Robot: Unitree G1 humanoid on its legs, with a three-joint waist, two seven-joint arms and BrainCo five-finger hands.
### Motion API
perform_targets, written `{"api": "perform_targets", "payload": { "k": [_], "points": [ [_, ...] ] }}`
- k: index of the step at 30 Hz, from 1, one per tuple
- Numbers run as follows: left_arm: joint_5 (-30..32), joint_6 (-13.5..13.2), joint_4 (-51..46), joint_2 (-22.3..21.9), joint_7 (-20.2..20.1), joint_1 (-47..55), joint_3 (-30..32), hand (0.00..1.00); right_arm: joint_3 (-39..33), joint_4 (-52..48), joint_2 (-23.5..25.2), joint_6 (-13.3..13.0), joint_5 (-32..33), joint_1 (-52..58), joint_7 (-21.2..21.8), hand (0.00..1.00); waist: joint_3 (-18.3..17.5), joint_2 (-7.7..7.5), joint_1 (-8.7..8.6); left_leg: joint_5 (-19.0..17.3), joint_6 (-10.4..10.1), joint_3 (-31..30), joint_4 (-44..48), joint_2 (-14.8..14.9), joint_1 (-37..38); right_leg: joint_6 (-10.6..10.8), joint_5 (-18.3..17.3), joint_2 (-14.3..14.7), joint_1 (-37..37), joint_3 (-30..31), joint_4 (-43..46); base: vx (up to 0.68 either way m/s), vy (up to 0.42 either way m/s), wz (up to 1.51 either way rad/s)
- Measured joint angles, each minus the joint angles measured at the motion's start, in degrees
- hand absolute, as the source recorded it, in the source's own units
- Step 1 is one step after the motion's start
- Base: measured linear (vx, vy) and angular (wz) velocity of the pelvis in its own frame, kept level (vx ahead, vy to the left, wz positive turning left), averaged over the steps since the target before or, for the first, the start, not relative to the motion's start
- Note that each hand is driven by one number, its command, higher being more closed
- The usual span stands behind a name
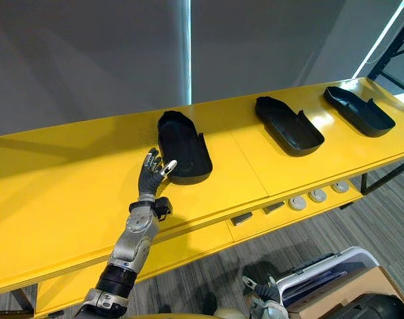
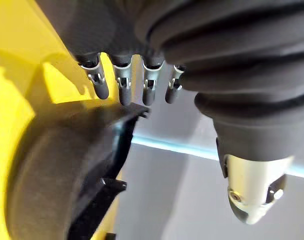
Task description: Walk over and take plastic housings, then place them on the shelf
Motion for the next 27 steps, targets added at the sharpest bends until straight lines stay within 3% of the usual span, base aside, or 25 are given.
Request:
{"api": "perform_targets", "payload": {
  "k": [7, 8, 10, 14, 17, 20, 27],
  "points": [
    [12.7, -1.4, -13.3, 0.0, 0.1, 8.9, -0.4, 0.00, 1.1, 0.5, 0.1, -0.7, 0.5, 2.1, 1.1, 0.00, -0.7, 0.04, 1.17, -1.4, 0.3, -0.5, 2.7, -0.1, -1.0, 0.1, -1.3, -0.4, -0.5, -0.4, 2.2, -0.02, 0.015, 0.04],
    [13.3, -1.9, -15.1, 0.3, -0.2, 10.9, -1.1, 1.00, 1.5, 0.5, 0.1, -0.8, 0.6, 2.3, 1.1, 0.00, -0.9, -0.11, 1.26, -1.4, 0.3, -0.8, 2.7, -0.2, -1.0, 0.1, -1.4, -0.4, -0.5, -0.6, 2.3, -0.02, 0.008, 0.10],
    [13.5, -2.6, -17.2, 1.4, -0.5, 13.5, -3.8, 1.00, 2.8, 0.5, 0.1, -1.3, 0.6, 2.8, 1.2, 0.00, -1.6, -0.41, 1.56, -1.4, 0.3, -1.0, 2.9, -0.1, -1.6, 0.0, -1.4, -0.5, -0.6, -1.0, 2.3, -0.02, 0.003, 0.10],
    [11.9, -4.9, -18.5, 3.1, -7.9, 15.6, -10.0, 1.00, 3.3, 0.6, 0.1, -1.4, 0.5, 3.0, 1.3, 0.00, -2.2, -0.66, 2.89, -1.4, 0.3, -1.0, 3.2, -0.2, -1.7, 0.0, -1.5, -0.6, -0.6, -1.4, 2.3, -0.01, 0.006, 0.06],
    [11.9, -5.1, -18.5, 3.6, -11.9, 16.0, -12.5, 1.00, 4.5, 0.7, 0.0, -1.4, 0.4, 2.8, 2.3, 0.00, -2.3, -0.71, 2.82, -1.4, 0.3, -1.0, 3.2, -0.2, -2.2, 0.0, -1.5, -0.6, -0.9, -1.3, 2.4, -0.03, 0.005, -0.03],
    [12.3, -5.2, -16.9, 3.6, -13.4, 16.5, -14.8, 1.00, 5.0, 1.3, -0.2, -1.4, 0.4, 2.8, 2.4, 0.00, -3.2, -0.70, 2.86, -1.4, 0.3, -0.9, 3.2, -0.2, -2.6, -0.1, -1.4, -0.6, -2.0, -1.0, 2.5, 0.02, 0.009, -0.06],
    [17.8, -4.5, 0.0, 4.2, -13.9, 14.5, -17.0, 1.00, 5.1, 2.1, -0.3, -1.4, -0.2, 2.1, 2.4, 0.00, -4.3, 0.33, 2.62, -1.2, 0.5, 0.2, 2.1, -0.4, -1.6, -0.1, -0.3, -0.6, -1.2, 0.1, 1.0, 0.00, 0.021, -0.09]
  ]
}}
